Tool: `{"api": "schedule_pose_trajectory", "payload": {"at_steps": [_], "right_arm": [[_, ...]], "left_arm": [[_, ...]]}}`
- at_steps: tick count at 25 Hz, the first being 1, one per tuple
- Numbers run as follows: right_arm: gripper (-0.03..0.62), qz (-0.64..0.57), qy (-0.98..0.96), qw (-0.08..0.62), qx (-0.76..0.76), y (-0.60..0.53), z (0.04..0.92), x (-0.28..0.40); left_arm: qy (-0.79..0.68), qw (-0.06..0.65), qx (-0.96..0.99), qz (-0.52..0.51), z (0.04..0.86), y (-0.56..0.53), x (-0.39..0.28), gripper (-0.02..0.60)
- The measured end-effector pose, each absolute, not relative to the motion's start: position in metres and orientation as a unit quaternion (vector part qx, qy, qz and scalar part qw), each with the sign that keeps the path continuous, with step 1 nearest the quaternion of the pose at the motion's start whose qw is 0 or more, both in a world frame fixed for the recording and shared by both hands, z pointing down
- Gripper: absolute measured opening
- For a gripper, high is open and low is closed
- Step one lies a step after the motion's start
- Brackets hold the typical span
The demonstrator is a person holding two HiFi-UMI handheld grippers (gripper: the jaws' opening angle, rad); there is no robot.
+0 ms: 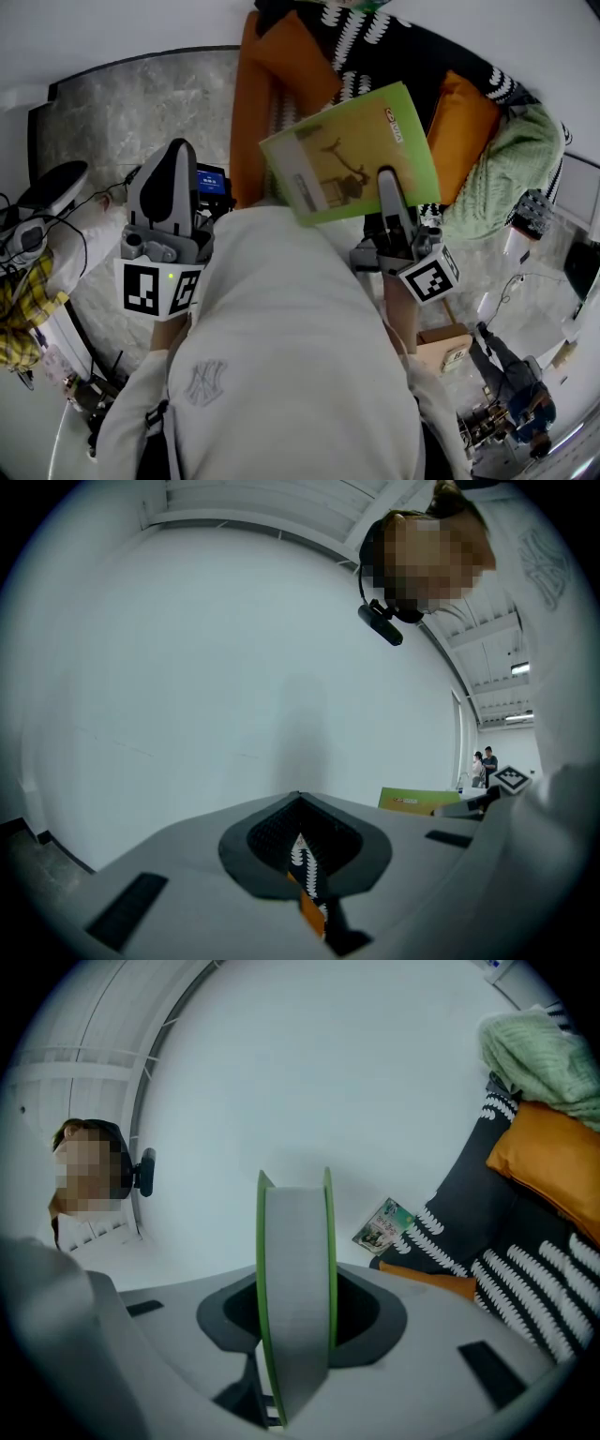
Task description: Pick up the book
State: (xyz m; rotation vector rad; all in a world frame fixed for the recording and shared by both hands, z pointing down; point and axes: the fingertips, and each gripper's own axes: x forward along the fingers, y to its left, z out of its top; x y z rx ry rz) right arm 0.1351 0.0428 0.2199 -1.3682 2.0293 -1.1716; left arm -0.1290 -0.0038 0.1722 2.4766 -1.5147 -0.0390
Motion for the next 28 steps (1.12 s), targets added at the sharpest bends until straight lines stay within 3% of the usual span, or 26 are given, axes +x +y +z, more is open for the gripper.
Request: {"api": "schedule_pose_trajectory", "payload": {"at_steps": [28], "right_arm": [[0.147,-0.425,0.741,0.204,-0.479,0.0427,0.2228,0.134]], "left_arm": [[-0.532,0.111,0.839,-0.015,0.1693,0.0034,-0.1292,0.002]]}}
